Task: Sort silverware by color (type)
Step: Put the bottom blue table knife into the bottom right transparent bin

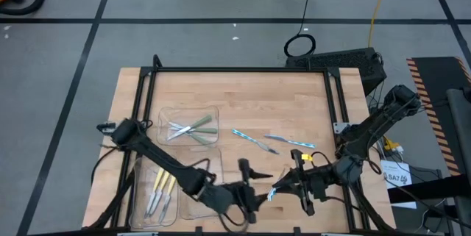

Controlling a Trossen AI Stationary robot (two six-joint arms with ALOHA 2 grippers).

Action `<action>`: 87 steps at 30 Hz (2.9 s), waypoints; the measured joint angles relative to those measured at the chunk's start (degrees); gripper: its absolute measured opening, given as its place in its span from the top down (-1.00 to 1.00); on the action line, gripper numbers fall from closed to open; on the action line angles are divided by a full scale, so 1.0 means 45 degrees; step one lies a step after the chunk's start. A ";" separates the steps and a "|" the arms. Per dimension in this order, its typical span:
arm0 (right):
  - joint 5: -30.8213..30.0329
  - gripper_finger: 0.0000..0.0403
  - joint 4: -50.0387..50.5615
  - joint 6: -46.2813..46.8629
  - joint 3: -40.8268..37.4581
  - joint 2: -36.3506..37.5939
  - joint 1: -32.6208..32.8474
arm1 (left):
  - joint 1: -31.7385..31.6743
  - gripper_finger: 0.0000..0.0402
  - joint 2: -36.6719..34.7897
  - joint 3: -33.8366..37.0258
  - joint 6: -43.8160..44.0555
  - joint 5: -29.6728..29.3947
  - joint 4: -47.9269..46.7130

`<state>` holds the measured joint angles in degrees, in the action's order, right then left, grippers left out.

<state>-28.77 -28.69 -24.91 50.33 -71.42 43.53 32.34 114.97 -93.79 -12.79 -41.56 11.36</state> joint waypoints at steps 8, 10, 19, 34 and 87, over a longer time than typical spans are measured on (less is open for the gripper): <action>-0.0002 0.87 -0.0055 -0.0049 0.0000 0.0000 0.0106 | -0.0025 -0.29 0.1570 -0.3506 0.0776 -0.1678 -0.1945; -0.0005 0.87 -0.0058 -0.0049 0.0000 0.0000 0.0106 | -0.0016 -0.29 0.1687 -0.3732 0.0760 -0.1680 -0.1939; 0.0000 0.87 -0.0155 -0.0053 0.0000 0.0000 0.0106 | 0.0108 -0.12 0.1726 -0.3732 0.0194 -0.1541 -0.1885; 0.0007 0.85 -0.0153 0.0021 0.0000 0.0000 0.0106 | 0.0043 0.80 0.1716 -0.3732 -0.0460 -0.0933 -0.1749; -0.2548 0.28 0.9695 0.8071 0.0015 0.1613 0.0310 | 0.1169 0.77 -0.0819 -0.3611 2.0855 0.3275 -2.0468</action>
<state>-40.24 14.94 11.41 50.39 -64.16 44.93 37.60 111.29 -110.04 81.06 -26.82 -80.75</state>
